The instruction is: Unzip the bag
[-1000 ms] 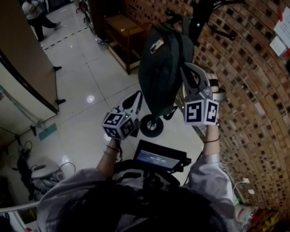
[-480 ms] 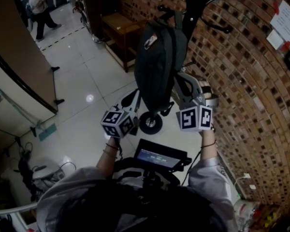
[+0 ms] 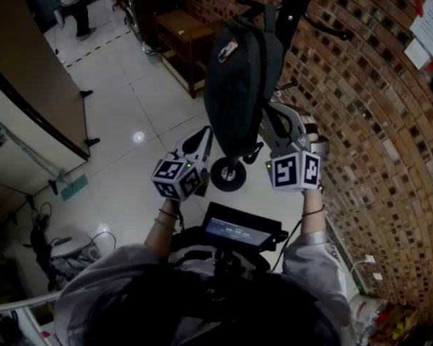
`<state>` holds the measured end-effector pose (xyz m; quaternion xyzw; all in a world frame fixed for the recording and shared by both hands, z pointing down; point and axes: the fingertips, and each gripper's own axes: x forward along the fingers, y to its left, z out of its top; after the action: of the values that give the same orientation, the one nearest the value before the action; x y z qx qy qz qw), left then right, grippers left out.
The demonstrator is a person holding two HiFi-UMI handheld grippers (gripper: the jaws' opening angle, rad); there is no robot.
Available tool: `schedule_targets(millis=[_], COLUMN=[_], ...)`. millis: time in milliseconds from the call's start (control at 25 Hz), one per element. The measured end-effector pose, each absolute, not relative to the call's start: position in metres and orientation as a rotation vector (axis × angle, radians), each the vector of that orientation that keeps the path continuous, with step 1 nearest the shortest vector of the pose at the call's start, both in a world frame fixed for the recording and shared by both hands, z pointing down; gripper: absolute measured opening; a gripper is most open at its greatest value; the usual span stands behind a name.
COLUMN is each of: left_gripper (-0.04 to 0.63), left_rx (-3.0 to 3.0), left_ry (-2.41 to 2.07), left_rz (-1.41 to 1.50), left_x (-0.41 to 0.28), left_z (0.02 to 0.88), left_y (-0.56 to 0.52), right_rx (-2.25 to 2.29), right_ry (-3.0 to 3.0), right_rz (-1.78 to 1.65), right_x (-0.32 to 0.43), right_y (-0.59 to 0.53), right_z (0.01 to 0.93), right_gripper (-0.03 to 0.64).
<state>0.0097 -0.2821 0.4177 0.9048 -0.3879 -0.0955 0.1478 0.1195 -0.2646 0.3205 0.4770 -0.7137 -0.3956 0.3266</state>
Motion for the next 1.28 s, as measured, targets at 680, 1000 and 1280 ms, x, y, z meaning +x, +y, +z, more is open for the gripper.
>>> schedule_targets(millis=[680,1000,1280], left_gripper=[0.009,0.009,0.009], left_rx=[2.595,2.599,2.596], left_ry=[-1.14,-1.126,-1.123], left_rz=[-0.248,-0.231,-0.233], left_x=[0.006,0.011,0.011], left_z=[0.417,0.423,0.424], left_y=[-0.28,-0.278,-0.278], right_rx=[1.233,1.201,1.177], right_ry=[-1.935,-1.947,-1.955], right_rz=[-0.94,-0.894,-0.849], right_x=[0.123,0.124,0.124], right_y=[-0.254,-0.249,-0.243], right_z=[0.352,0.37,0.39], right_gripper=[0.008,0.008,0.008])
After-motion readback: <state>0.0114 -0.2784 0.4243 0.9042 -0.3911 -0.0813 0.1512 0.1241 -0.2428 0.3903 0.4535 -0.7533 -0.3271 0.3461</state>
